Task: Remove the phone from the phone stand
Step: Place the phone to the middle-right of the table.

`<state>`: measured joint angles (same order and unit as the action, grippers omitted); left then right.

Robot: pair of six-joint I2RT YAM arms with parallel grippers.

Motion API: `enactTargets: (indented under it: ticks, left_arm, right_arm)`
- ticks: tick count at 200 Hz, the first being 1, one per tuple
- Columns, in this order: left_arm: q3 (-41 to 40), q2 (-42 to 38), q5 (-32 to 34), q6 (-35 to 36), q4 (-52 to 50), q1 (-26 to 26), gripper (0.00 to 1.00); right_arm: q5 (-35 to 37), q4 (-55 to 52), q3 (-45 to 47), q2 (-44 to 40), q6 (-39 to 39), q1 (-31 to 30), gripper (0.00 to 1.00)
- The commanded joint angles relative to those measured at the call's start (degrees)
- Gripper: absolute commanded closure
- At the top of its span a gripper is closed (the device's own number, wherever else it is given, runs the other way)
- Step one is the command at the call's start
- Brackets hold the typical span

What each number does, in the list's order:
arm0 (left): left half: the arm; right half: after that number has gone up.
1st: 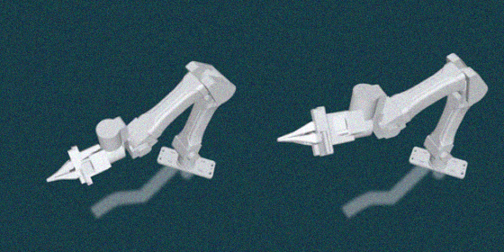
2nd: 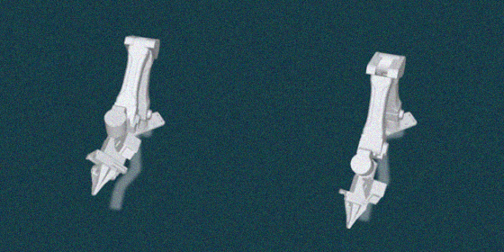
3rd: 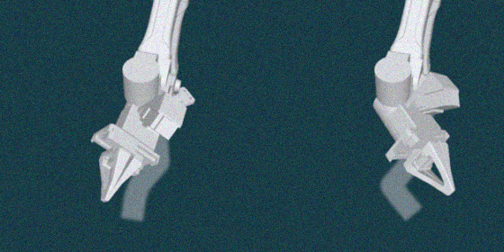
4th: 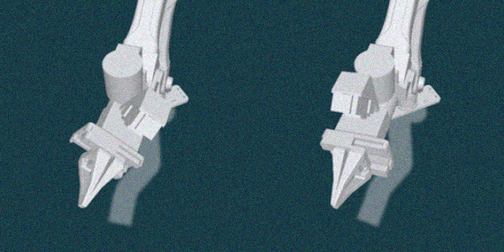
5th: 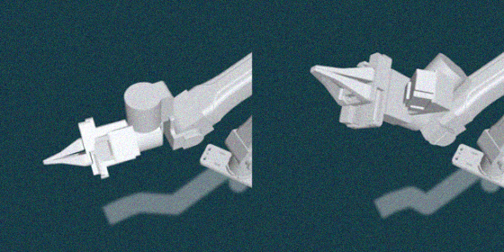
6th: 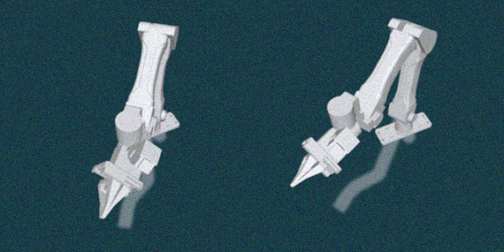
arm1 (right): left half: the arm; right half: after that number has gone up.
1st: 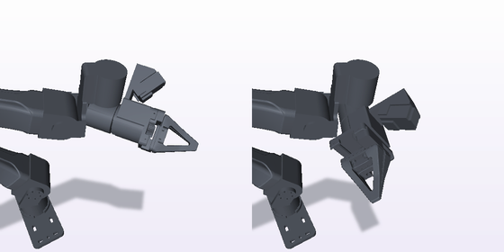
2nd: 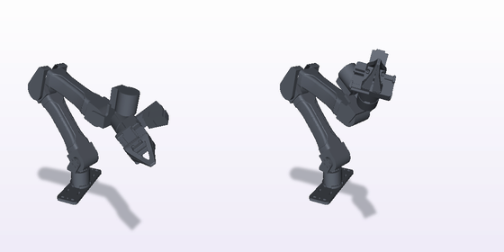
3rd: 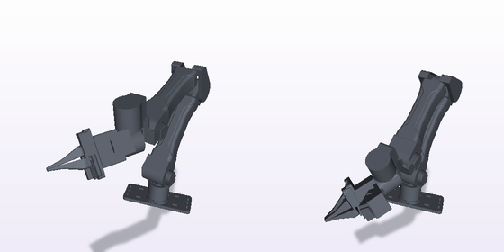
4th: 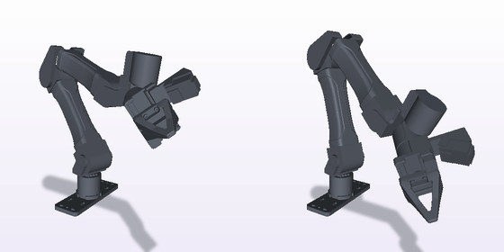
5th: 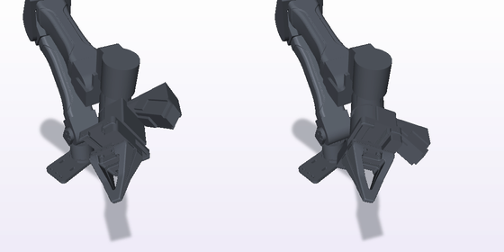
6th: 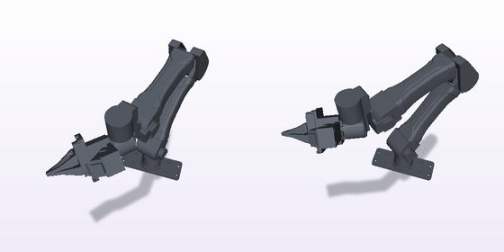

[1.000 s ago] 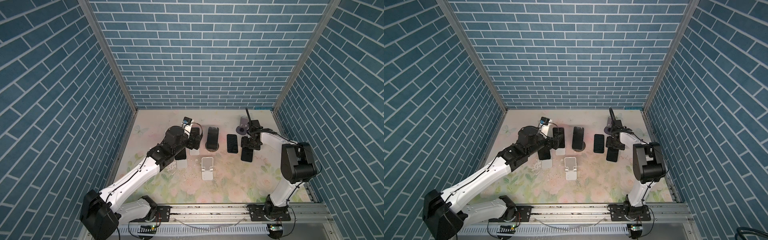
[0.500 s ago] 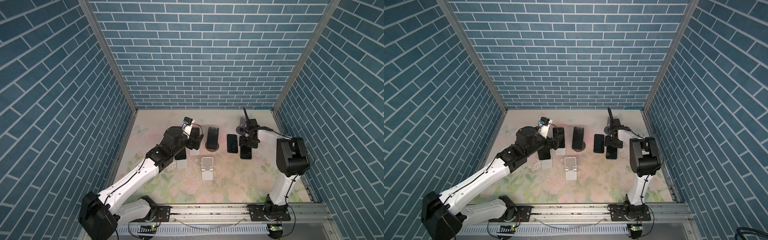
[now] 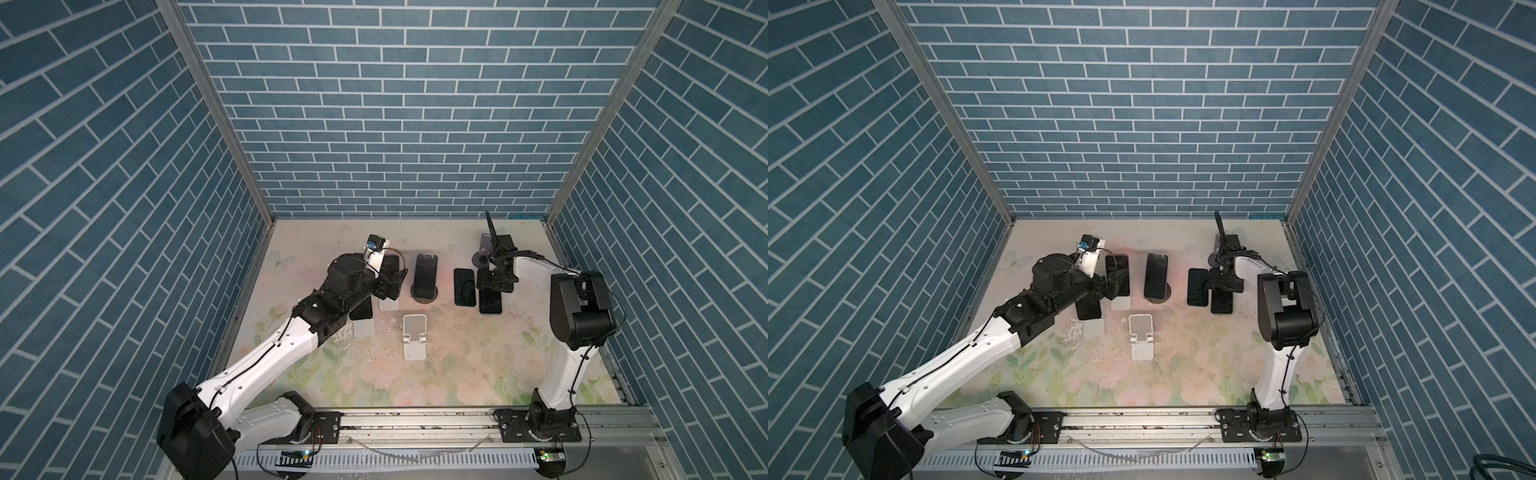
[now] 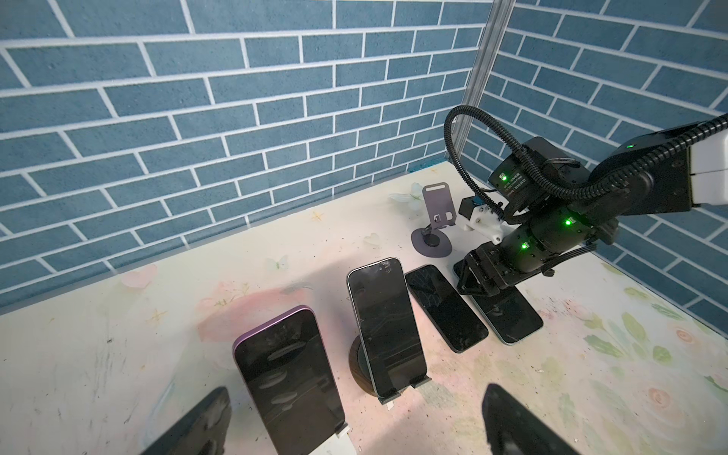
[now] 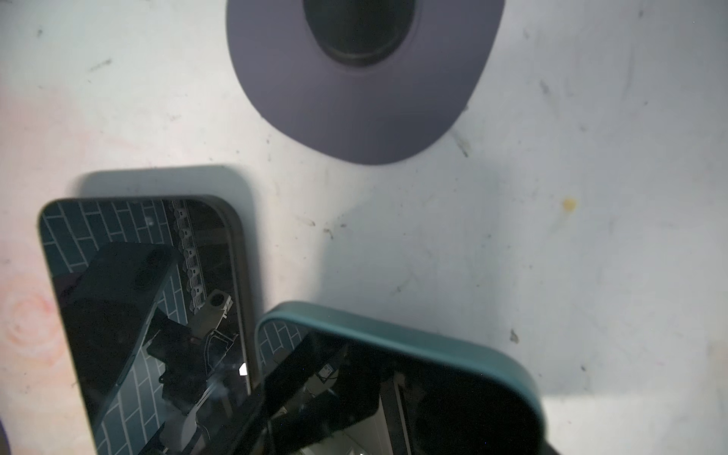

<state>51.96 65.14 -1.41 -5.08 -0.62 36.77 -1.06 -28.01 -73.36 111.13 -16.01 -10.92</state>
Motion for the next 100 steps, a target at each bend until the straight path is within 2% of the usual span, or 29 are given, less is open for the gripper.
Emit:
enactTargets:
  ticks: [1, 100]
  left_arm:
    - [-1.62, -1.51, -0.54, 0.69, 1.89, 0.14, 0.0]
    - [-2.48, -2.63, -0.35, 0.84, 2.2, 0.14, 0.0]
  right_arm:
    - [-0.23, -0.68, -1.52, 1.37, 1.34, 0.17, 0.55]
    - [1.32, -3.56, -0.65, 1.63, 1.51, 0.19, 0.49]
